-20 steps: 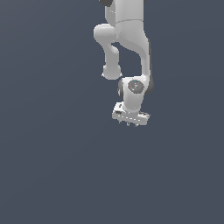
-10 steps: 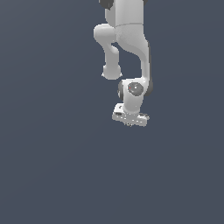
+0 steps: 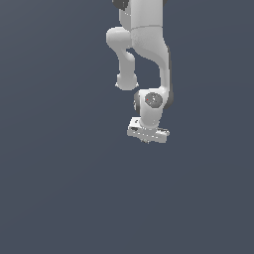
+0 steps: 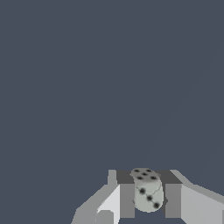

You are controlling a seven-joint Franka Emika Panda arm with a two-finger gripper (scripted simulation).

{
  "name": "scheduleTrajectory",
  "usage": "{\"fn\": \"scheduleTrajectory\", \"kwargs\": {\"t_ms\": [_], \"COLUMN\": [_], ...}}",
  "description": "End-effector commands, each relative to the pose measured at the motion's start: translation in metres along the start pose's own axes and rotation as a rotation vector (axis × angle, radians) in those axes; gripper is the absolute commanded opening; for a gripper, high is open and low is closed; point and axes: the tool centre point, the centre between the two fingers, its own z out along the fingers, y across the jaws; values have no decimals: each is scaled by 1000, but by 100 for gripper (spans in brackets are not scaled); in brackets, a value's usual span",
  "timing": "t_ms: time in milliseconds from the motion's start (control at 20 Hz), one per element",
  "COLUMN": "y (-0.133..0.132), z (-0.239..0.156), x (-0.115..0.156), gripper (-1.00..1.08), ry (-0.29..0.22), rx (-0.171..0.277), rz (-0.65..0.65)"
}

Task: Pick up the object and move it to a goal position.

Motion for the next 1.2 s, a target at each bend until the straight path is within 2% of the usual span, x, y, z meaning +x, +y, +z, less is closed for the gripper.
{"fn": "scheduleTrajectory", "kwargs": {"t_ms": [0, 300, 850, 1150], "y": [-1, -3, -13, -17], "z": [-5, -30, -116, -147], "x": [0, -2, -6, -7], "gripper": [-100, -100, -100, -100], "ry": [1, 1, 1, 1], "rx": [0, 0, 0, 0], "rz": [0, 0, 0, 0]}}
